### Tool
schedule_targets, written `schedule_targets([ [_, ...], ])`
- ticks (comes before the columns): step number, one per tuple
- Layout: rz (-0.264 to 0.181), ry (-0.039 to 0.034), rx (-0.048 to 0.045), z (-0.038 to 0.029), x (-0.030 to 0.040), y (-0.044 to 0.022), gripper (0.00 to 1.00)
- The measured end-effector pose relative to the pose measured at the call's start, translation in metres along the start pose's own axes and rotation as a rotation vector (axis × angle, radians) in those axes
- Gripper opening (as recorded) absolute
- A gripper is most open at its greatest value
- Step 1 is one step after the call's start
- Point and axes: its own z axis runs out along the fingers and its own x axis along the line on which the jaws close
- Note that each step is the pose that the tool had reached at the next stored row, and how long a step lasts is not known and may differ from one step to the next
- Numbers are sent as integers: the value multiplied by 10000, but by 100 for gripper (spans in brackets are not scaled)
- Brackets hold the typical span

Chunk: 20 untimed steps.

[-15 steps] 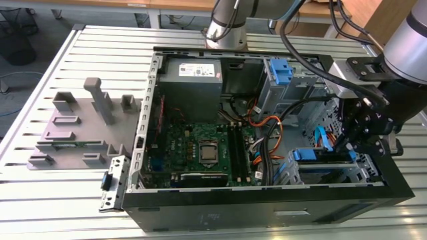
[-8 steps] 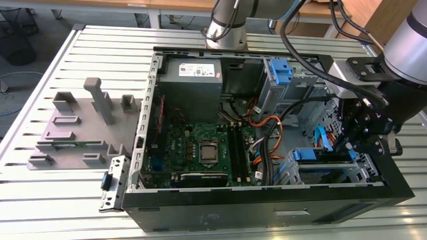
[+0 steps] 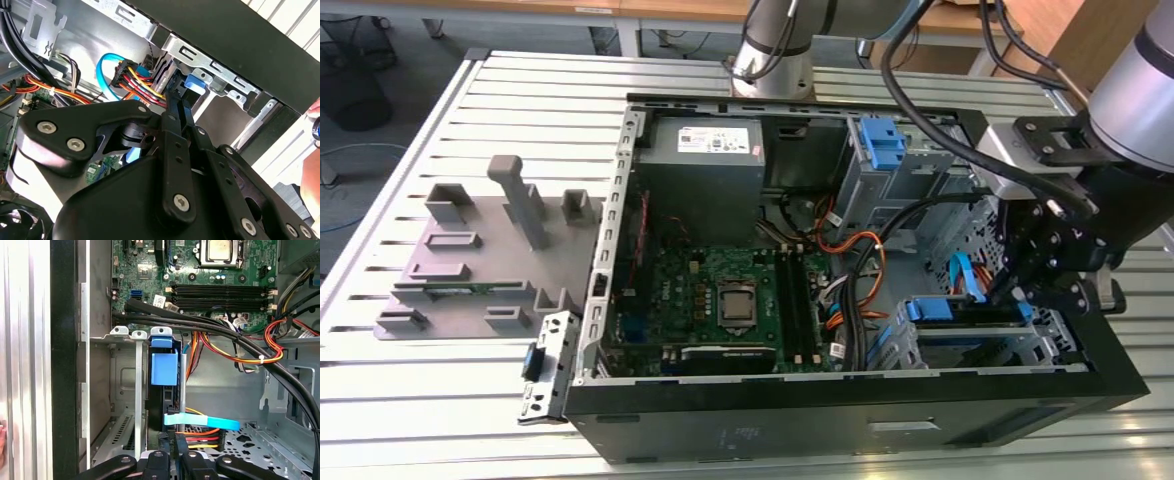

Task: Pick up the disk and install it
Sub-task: 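Insert the second disk wire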

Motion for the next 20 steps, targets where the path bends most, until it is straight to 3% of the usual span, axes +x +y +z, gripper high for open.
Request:
schedule_targets([
  [20,-1,3,0,59,0,3,16],
])
